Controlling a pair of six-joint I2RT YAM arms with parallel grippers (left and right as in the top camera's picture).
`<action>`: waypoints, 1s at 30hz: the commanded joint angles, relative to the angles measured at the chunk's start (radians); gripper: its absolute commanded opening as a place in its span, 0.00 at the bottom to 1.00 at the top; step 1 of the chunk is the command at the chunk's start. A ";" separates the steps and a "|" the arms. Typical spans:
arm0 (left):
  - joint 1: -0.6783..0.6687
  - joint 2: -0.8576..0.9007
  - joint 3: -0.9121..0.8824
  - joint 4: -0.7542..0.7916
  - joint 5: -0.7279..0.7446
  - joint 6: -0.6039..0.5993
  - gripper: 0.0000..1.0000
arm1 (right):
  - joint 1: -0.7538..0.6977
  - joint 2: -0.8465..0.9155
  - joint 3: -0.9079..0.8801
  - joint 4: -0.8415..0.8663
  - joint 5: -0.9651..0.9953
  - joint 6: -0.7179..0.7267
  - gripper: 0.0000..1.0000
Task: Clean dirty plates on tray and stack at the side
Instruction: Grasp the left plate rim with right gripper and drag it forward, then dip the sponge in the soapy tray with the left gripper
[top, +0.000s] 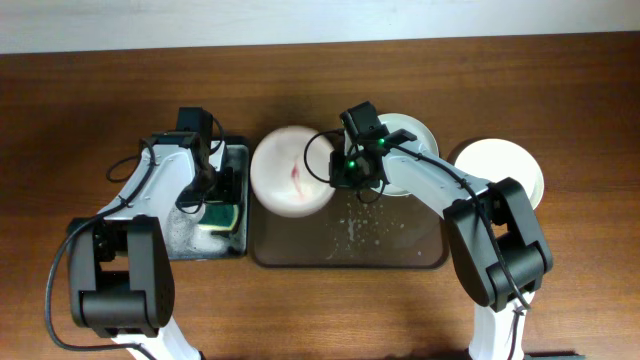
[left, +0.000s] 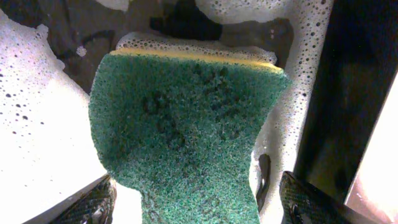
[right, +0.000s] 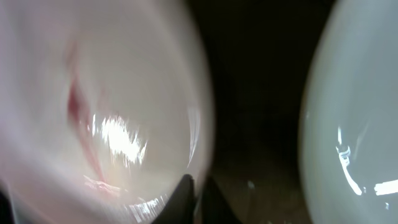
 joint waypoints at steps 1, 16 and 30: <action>0.005 -0.025 0.008 -0.001 0.002 0.001 0.82 | 0.000 0.011 0.015 -0.068 0.015 -0.002 0.04; 0.005 -0.025 0.008 0.000 0.002 0.001 0.82 | -0.018 -0.052 0.015 -0.394 0.094 -0.096 0.09; 0.005 -0.003 -0.054 0.080 0.001 0.000 0.54 | -0.017 -0.052 0.015 -0.396 0.094 -0.096 0.11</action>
